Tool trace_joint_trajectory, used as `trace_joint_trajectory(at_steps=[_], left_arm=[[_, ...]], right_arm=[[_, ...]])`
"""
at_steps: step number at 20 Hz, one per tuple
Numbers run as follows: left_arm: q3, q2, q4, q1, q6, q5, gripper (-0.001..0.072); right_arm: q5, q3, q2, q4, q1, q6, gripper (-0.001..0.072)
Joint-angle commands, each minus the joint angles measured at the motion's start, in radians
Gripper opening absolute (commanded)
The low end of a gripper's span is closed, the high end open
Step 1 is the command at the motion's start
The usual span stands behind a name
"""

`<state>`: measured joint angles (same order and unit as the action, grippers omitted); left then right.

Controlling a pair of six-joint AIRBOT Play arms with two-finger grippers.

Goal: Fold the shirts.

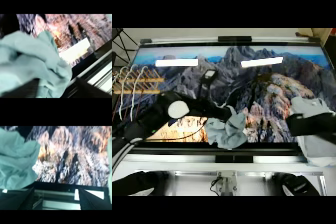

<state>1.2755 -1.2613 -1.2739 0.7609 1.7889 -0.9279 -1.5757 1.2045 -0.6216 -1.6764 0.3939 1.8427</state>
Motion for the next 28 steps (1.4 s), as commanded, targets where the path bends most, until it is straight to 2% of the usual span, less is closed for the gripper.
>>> trace_joint_trajectory(at_steps=[1, 4, 5, 6, 7, 10, 12, 14, 17, 21, 23, 25, 26, 28], left_arm=[[-0.007, -0.032, -0.001, -0.064, 0.086, -0.041, 0.0720], [0.113, 0.002, -0.021, -0.274, -0.019, -0.323, 0.0701], [0.114, 0.021, -0.035, -0.345, -0.022, -0.378, 0.0614], [0.091, 0.044, -0.025, -0.398, -0.023, -0.402, 0.0579], [0.043, 0.075, -0.016, -0.427, -0.023, -0.400, 0.0579], [-0.211, 0.169, 0.015, -0.437, -0.023, -0.299, 0.0580], [-0.389, 0.187, 0.135, -0.424, -0.024, -0.187, 0.0580], [-0.520, 0.168, 0.212, -0.375, -0.023, -0.046, 0.0580], [-0.595, 0.108, 0.300, -0.278, -0.023, 0.107, 0.0579], [-0.594, 0.000, 0.368, -0.201, -0.024, 0.212, 0.0559], [-0.594, -0.025, 0.382, -0.194, -0.024, 0.227, 0.0400], [-0.593, -0.023, 0.381, -0.195, -0.038, 0.241, 0.0137], [-0.589, -0.022, 0.381, -0.195, -0.054, 0.239, 0.0031], [-0.578, -0.021, 0.381, -0.195, -0.077, 0.239, 0.0029]], right_arm=[[0.136, -0.228, -0.014, 0.062, 0.000, 0.008, 0.0651], [0.152, -0.320, -0.103, 0.064, 0.000, 0.001, 0.0650], [0.164, -0.338, -0.138, 0.080, 0.000, -0.010, 0.0650], [0.180, -0.354, -0.171, 0.111, 0.000, -0.025, 0.0649], [0.200, -0.375, -0.204, 0.162, 0.000, -0.056, 0.0649], [0.261, -0.437, -0.293, 0.322, 0.000, -0.141, 0.0649], [0.318, -0.457, -0.353, 0.418, 0.000, -0.207, 0.0649], [0.368, -0.457, -0.410, 0.469, 0.000, -0.222, 0.0649], [0.399, -0.457, -0.493, 0.501, 0.000, -0.221, 0.0649], [0.429, -0.457, -0.570, 0.502, 0.001, -0.222, 0.0649], [0.471, -0.457, -0.594, 0.506, 0.001, -0.221, 0.0649], [0.513, -0.457, -0.625, 0.543, 0.001, -0.228, 0.0649], [0.536, -0.457, -0.643, 0.565, 0.001, -0.237, 0.0649], [0.580, -0.457, -0.673, 0.591, 0.001, -0.242, 0.0648]])
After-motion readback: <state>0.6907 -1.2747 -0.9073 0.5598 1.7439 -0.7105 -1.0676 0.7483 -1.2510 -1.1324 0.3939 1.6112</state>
